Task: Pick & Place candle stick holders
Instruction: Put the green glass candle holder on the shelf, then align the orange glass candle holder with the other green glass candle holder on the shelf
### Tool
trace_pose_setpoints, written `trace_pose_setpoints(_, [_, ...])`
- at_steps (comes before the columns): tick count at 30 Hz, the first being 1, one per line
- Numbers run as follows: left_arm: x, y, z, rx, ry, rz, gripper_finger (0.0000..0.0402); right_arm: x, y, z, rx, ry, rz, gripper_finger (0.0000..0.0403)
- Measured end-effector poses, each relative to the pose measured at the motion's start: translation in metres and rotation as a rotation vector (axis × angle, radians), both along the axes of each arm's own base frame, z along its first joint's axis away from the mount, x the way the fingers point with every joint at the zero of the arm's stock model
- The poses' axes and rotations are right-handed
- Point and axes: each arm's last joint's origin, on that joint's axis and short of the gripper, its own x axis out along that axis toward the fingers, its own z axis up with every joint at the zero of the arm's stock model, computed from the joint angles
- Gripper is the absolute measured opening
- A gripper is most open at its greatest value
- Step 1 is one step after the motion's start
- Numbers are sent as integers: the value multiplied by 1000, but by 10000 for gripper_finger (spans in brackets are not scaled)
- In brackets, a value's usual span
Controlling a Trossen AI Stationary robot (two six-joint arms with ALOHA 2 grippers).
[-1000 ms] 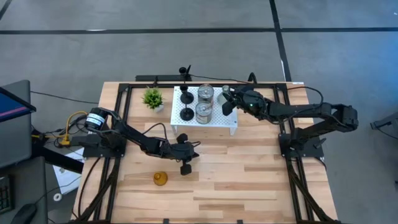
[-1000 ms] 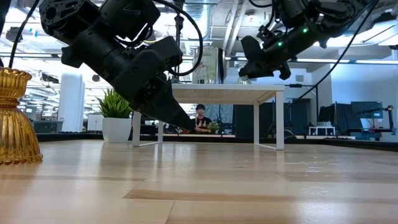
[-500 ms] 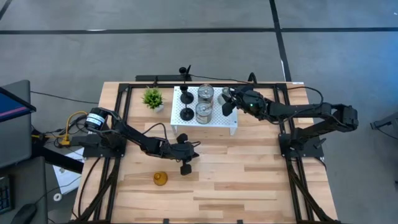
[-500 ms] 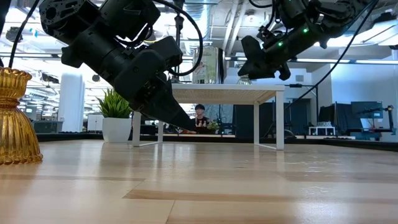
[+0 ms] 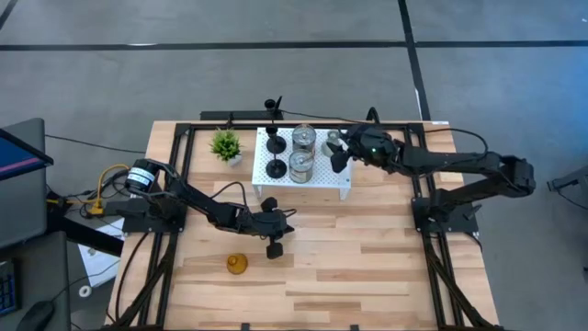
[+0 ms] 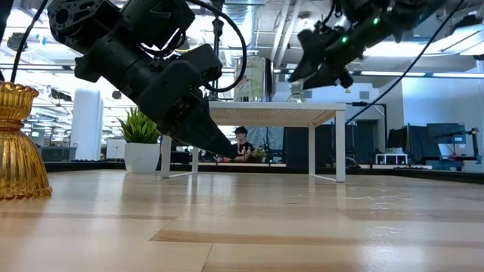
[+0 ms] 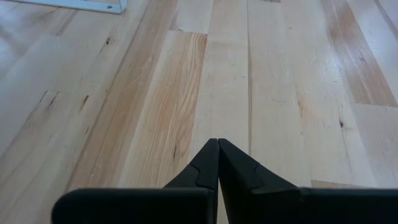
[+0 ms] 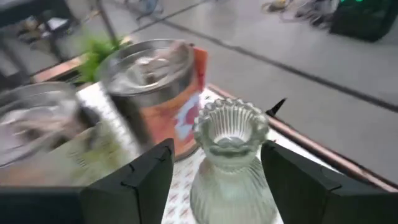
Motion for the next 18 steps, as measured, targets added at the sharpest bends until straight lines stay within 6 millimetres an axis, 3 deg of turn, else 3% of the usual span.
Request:
trace_pose_setpoints(4, [0,0,0,0,0,0,8,-9,14,18,52,29,86,225])
trace_pose_setpoints(9, [0,0,0,23,1,-11,8,-26,48,35,63,29,245,196])
trace_pose_setpoints(14, [-2,0,6,63,-11,-32,8,-44,87,44,58,41,411,138])
trace_pose_setpoints(18, [-12,2,27,78,-36,-96,8,-52,114,47,24,35,459,76])
